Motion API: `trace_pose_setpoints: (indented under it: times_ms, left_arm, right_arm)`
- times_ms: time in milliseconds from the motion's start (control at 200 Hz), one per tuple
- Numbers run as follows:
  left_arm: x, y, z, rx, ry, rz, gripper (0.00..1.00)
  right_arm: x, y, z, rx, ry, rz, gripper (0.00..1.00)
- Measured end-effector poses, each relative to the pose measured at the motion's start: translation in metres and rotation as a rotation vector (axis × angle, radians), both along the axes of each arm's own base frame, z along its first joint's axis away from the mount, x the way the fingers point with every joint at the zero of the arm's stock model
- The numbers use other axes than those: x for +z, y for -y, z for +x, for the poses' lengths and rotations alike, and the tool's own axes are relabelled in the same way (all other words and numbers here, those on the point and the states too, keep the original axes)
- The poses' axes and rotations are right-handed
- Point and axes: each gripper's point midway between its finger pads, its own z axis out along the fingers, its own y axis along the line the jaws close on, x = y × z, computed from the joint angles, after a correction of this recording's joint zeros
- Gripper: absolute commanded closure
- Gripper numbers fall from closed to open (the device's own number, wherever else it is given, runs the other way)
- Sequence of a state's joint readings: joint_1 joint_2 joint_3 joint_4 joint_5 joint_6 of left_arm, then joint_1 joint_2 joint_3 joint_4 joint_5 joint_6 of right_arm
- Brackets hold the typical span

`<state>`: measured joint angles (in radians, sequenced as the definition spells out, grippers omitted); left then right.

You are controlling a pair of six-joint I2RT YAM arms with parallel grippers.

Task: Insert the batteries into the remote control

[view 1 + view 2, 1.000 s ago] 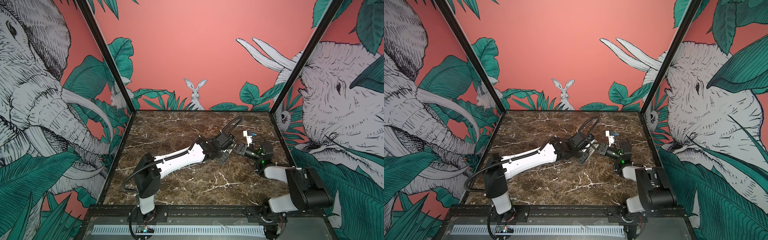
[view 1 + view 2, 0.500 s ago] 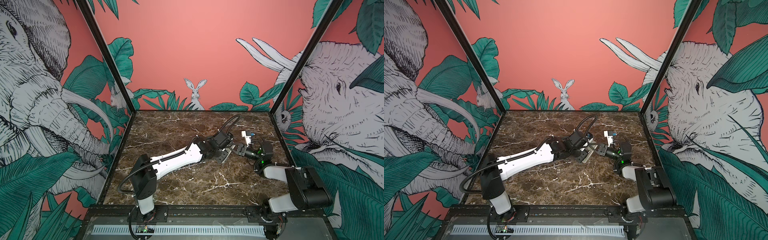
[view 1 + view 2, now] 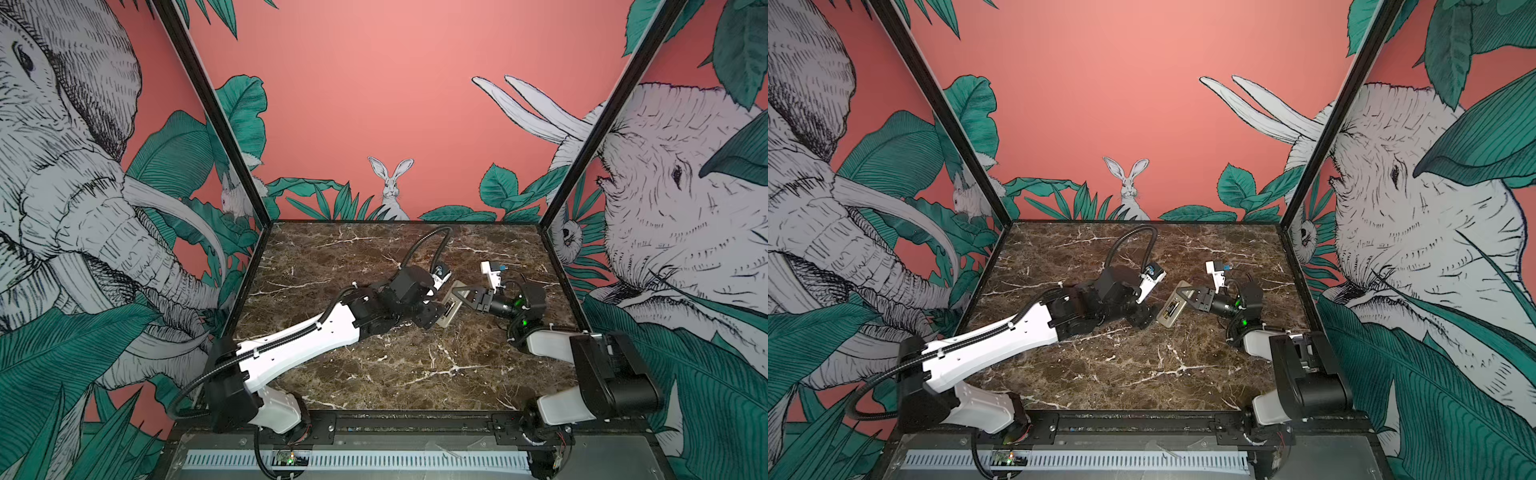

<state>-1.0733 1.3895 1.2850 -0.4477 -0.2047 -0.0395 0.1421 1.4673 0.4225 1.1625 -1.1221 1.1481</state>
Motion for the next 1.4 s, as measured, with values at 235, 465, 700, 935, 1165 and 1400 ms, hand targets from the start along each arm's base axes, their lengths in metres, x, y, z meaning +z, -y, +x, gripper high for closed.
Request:
trace_pose_setpoints:
  times_ms: [235, 465, 700, 935, 1165, 1400]
  left_arm:
    - [0.007, -0.011, 0.002, -0.001, 0.086, -0.001, 0.09]
    - [-0.005, -0.024, -0.004, -0.027, 0.147, -0.003, 0.00]
    - [0.026, -0.043, -0.023, -0.102, 0.251, -0.075, 0.00]
    - [0.005, -0.040, -0.033, -0.195, 0.254, -0.020, 0.01]
    - [-0.002, -0.049, -0.063, -0.369, 0.272, 0.020, 0.04]
    - [-0.016, -0.044, -0.077, -0.494, 0.242, 0.086, 0.17]
  right_arm:
    - [-0.006, -0.002, 0.003, 0.014, -0.059, 0.014, 1.00]
    - [-0.012, -0.003, 0.004, 0.023, -0.104, 0.020, 1.00]
    - [-0.018, -0.008, -0.005, 0.052, -0.133, -0.010, 1.00]
    - [-0.019, -0.017, -0.021, 0.104, -0.119, -0.091, 1.00]
    - [-0.031, -0.026, -0.041, 0.162, -0.153, -0.151, 1.00]
    - [-0.034, -0.031, -0.047, 0.189, -0.177, -0.152, 1.00]
